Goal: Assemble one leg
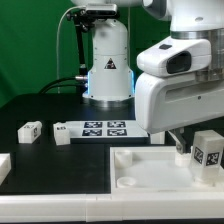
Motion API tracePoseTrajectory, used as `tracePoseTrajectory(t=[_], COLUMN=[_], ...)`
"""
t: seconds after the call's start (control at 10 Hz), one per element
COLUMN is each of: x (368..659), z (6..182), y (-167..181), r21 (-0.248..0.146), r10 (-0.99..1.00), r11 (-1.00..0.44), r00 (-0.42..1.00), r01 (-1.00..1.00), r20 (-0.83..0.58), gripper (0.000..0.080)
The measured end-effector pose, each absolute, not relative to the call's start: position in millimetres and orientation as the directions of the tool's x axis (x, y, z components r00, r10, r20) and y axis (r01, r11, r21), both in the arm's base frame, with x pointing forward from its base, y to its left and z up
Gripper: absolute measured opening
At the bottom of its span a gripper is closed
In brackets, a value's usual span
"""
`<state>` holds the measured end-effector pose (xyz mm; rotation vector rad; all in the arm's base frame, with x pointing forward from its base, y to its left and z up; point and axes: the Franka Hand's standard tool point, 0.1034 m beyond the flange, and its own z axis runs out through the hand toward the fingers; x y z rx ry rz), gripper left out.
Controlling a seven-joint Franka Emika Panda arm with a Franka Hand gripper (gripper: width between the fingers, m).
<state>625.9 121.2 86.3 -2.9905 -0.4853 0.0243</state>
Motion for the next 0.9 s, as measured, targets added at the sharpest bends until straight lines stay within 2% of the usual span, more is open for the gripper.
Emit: tracePoseTrajectory(t=[0.1, 0.2, 0.3, 0.7, 0.9], x=[625.9, 626.0, 626.2, 626.2, 626.5], z=[86.3, 86.2, 86.1, 86.0, 86.0], y=[121.2, 120.7, 119.3, 118.9, 118.1], r21=[-0.113, -0.112, -0.111, -0.112, -0.110], r10=[0.316, 0.316, 0.314, 0.267, 0.094], r11=[-0.943, -0.943, -0.944, -0.958, -0.990], r00=[0.949, 0.949, 0.949, 0.964, 0.995], r01=[0.314, 0.314, 0.312, 0.265, 0.091], r20=[0.002, 0.002, 0.002, -0.004, -0.023], gripper=[0.0514, 0.0331, 0.0293, 0.0293, 0.0293])
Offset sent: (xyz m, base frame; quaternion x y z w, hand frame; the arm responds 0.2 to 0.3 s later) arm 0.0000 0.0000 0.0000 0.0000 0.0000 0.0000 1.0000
